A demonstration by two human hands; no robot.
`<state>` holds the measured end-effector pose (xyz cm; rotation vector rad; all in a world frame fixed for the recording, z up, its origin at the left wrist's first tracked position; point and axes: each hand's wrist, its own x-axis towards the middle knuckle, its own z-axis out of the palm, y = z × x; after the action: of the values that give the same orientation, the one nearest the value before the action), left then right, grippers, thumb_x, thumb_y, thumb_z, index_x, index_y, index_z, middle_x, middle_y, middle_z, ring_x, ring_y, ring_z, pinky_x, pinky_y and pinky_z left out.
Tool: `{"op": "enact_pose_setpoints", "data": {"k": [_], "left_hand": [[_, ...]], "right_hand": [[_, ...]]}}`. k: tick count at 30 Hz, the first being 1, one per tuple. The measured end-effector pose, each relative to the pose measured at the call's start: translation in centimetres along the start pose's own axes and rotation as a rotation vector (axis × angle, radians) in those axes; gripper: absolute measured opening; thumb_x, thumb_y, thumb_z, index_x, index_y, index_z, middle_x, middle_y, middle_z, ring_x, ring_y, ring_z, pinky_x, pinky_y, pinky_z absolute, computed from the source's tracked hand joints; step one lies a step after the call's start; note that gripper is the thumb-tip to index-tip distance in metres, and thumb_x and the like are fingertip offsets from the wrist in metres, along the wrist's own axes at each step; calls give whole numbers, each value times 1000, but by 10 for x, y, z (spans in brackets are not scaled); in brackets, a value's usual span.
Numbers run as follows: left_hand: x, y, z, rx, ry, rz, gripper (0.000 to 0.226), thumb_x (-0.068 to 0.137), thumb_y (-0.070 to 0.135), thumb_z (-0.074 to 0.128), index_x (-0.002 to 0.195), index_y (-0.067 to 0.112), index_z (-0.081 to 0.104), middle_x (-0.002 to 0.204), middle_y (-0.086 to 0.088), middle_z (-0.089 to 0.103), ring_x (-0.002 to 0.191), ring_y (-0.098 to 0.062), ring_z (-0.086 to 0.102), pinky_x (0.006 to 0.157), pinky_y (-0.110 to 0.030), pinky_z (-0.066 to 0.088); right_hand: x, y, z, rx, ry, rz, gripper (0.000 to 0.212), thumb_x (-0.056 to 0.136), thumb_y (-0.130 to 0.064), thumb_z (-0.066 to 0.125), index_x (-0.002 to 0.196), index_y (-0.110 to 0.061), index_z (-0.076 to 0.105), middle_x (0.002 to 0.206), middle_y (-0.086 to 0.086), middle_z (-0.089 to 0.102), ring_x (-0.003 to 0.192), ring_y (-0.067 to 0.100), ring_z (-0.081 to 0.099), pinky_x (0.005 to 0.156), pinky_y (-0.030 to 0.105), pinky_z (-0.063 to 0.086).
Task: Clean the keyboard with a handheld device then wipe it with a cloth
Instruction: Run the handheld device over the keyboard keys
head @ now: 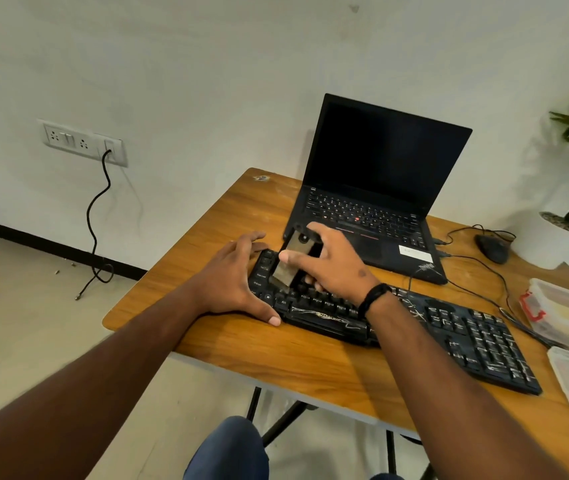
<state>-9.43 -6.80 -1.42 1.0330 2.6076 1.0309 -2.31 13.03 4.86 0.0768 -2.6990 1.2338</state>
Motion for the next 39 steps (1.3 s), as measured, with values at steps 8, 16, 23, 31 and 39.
{"op": "enact_pose_setpoints", "data": {"k": [8, 16, 23, 31, 39], "left_hand": [[0, 3, 0, -14, 18, 7, 145, 41, 61, 96, 155, 25, 13, 158, 8, 34, 147, -12, 24, 122, -37, 26], [1, 2, -1, -18, 9, 1, 145, 41, 63, 95, 155, 25, 14, 158, 7, 35, 146, -13, 26, 120, -34, 26], [1, 2, -2, -8, -3, -3, 145, 38, 70, 91, 154, 27, 15, 157, 6, 34, 146, -15, 27, 121, -40, 28], [2, -2, -1, -6, -7, -11, 150, 33, 79, 86, 154, 27, 15, 158, 4, 35, 146, -14, 28, 120, -42, 32], [3, -3, 0, 5, 10, -6, 145, 34, 77, 88, 151, 29, 18, 154, 7, 36, 142, -13, 30, 118, -37, 32]], "right_hand": [[7, -6, -10, -101, 110, -92, 28, 86, -36, 72, 101, -17, 59, 82, -4, 66, 57, 0, 54, 51, 13, 43], [1, -3, -11, -231, 234, -45, 30, 89, -38, 69, 107, -19, 54, 85, -1, 66, 61, 6, 54, 53, 17, 46], [-10, -4, -4, -343, 175, -17, 47, 90, -40, 67, 125, -14, 49, 72, -11, 53, 60, 0, 50, 50, 11, 35], [-37, -26, -5, 12, 68, -165, 27, 84, -42, 73, 94, -20, 59, 78, -1, 68, 64, 21, 63, 55, 41, 54], [-41, -22, -21, -262, -94, -129, 28, 84, -42, 73, 95, -21, 57, 60, -7, 57, 44, 4, 50, 43, 18, 33]]}}
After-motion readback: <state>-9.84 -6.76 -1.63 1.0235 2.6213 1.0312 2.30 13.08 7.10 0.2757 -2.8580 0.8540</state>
